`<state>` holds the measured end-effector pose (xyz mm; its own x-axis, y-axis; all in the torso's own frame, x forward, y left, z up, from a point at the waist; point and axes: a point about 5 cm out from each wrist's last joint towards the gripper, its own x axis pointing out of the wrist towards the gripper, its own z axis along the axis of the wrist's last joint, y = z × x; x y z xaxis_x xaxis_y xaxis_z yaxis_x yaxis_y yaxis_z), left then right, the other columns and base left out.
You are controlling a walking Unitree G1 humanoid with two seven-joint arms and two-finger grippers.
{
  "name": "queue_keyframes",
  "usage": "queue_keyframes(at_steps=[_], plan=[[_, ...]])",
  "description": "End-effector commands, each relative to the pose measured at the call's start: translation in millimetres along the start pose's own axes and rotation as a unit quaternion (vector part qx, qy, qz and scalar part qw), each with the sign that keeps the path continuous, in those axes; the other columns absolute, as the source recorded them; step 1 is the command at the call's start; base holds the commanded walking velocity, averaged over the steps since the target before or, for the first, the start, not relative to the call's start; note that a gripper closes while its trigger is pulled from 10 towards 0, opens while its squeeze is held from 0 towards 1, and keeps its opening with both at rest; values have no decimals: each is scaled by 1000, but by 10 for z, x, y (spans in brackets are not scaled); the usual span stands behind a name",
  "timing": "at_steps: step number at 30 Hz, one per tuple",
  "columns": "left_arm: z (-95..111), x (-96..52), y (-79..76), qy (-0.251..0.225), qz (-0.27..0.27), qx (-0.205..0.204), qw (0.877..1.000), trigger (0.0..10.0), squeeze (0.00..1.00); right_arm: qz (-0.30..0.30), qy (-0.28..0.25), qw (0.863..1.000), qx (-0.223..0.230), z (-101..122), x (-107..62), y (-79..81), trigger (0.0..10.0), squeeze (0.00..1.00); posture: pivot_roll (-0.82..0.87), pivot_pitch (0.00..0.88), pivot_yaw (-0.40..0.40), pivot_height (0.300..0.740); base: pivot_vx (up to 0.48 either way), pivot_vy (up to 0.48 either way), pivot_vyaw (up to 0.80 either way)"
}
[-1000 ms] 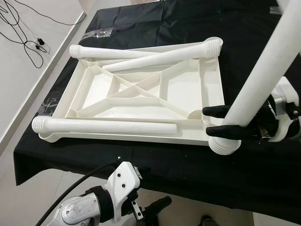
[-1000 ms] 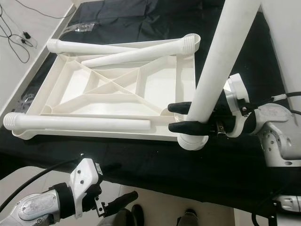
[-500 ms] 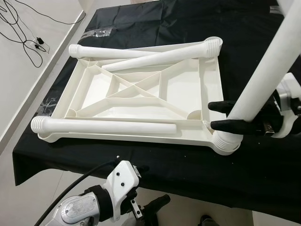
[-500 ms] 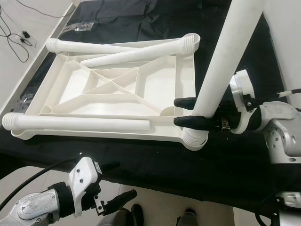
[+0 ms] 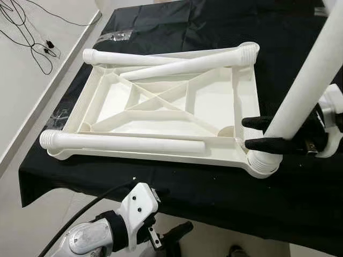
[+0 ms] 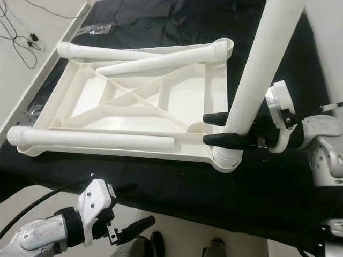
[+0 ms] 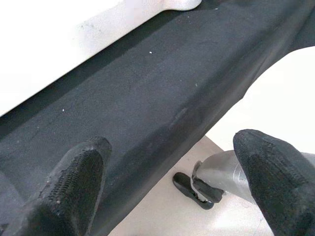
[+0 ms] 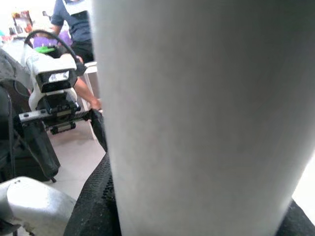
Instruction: Building children table
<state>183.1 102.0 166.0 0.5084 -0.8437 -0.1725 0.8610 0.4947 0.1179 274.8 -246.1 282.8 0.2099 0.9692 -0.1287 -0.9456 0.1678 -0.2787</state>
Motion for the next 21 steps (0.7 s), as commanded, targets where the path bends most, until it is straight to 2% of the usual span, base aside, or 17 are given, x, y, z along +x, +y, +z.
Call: queue_keyframes(at_steps=[1, 6, 12, 21], plan=[[-36, -22, -22, 16, -5, 2, 1000, 10000, 0, 26, 97, 995, 1, -213, 90, 126, 10000, 0, 46, 341, 204, 740, 0, 0, 0], [-35, -10, -27, 14, -8, 3, 1000, 10000, 0, 25, 113, 993, -19, -264, 160, 249, 10000, 0, 39, 336, 203, 740, 0, 0, 0], [-38, 0, -34, 13, -12, 4, 1000, 10000, 0, -11, 118, 992, -36, -339, 166, 347, 10000, 0, 29, 326, 202, 740, 0, 0, 0], [-30, 22, -31, 9, -14, 6, 1000, 10000, 0, -43, 101, 994, -19, -347, 209, 422, 10000, 0, 22, 324, 202, 740, 0, 0, 0]])
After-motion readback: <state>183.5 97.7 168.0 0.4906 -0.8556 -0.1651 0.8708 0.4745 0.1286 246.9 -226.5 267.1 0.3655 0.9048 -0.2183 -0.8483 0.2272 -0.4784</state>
